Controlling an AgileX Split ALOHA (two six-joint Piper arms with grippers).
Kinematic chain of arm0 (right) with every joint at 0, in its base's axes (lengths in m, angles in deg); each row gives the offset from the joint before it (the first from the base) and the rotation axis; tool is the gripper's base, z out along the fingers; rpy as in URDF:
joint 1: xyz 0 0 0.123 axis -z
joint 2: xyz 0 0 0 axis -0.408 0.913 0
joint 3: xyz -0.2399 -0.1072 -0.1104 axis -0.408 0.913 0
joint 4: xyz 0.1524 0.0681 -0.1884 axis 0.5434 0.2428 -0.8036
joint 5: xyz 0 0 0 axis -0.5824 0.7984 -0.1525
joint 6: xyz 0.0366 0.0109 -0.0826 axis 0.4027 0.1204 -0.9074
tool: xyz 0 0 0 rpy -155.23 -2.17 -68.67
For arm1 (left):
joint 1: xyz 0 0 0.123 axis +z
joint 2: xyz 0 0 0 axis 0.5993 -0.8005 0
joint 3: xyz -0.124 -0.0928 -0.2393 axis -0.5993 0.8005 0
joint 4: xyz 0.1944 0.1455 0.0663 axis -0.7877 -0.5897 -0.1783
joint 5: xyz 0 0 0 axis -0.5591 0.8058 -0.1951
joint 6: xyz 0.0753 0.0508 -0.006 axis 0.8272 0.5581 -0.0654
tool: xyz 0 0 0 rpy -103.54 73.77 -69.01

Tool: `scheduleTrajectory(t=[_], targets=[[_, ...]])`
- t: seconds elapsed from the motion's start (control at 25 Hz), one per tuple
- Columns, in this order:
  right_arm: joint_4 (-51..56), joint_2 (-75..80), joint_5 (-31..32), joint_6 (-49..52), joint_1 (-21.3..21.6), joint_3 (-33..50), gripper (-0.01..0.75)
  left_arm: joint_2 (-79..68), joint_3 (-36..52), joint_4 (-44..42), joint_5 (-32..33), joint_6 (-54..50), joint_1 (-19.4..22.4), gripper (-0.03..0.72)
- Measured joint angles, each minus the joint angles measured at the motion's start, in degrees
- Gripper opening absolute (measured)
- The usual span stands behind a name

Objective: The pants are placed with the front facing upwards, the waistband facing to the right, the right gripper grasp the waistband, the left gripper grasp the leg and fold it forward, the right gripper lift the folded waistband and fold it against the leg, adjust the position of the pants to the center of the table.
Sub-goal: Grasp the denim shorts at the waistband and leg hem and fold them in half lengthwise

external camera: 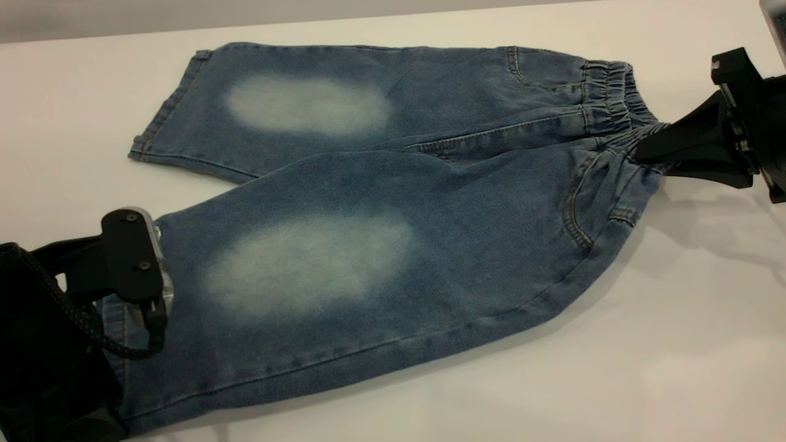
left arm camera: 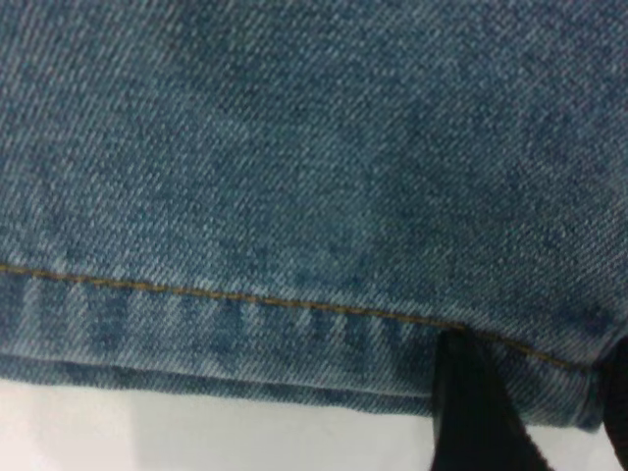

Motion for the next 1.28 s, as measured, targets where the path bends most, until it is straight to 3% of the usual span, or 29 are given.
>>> scheduleTrajectory(t=[0.24, 0.48, 0.68, 1.08, 1.28], targets=[[0.0, 0.0, 0.0, 0.0, 0.0, 0.0, 0.046, -0.2, 0.0, 0.0, 0.1, 0.0, 0.0, 0.293], [0.0, 0.0, 0.0, 0.0, 0.0, 0.0, 0.046, 0.5, 0.1, 0.0, 0.3, 0.0, 0.0, 0.071], [0.0, 0.0, 0.3, 0.0, 0.0, 0.0, 0.048, 4.2, 0.3, -0.1, 2.7, -0.1, 0.0, 0.068], [-1.8, 0.0, 8.1, 0.4, 0.0, 0.4, 0.048, 17.5, 0.2, -1.7, 4.9, -0.6, 0.0, 0.068], [0.7, -2.3, 10.5, 0.0, 0.1, 4.5, 0.048, 24.6, 0.2, -3.0, 6.8, -2.8, 0.0, 0.068]])
